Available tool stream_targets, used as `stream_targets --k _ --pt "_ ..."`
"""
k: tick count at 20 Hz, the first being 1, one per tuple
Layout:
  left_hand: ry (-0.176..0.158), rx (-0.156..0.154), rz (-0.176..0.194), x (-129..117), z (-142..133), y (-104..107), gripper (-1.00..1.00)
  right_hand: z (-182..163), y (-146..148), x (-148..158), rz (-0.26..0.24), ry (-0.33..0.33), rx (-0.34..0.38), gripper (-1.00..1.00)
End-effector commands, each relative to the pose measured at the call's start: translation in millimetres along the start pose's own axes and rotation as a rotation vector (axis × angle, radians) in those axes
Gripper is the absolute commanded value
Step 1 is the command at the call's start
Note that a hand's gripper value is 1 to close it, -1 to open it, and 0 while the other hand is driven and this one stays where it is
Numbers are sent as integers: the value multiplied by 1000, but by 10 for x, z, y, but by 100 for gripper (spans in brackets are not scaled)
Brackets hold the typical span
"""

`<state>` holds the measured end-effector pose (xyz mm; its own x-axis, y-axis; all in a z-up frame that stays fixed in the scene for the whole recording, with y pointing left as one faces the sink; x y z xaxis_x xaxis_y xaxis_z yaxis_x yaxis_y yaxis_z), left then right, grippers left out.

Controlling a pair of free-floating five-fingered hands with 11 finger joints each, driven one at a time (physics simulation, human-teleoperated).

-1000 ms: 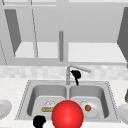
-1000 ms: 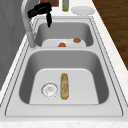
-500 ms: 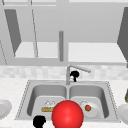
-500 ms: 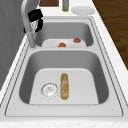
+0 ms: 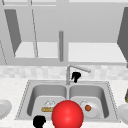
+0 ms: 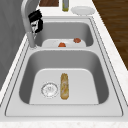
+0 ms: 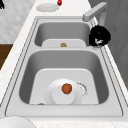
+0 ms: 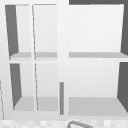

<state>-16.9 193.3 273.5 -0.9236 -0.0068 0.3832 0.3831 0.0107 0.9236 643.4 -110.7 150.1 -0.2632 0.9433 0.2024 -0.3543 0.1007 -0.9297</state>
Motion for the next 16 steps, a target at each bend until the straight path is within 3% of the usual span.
stream_targets --k 1,5,10,16 --pt "0 0 0 0 0 0 0 -11 135 -144 -8 5 -1 100" --pt "0 0 0 0 0 0 0 -5 171 -189 -67 11 -25 100" --pt "0 0 0 0 0 0 0 40 270 -213 -141 25 -105 100" --pt "0 0 0 0 0 0 0 58 275 -189 -176 1 -168 100"
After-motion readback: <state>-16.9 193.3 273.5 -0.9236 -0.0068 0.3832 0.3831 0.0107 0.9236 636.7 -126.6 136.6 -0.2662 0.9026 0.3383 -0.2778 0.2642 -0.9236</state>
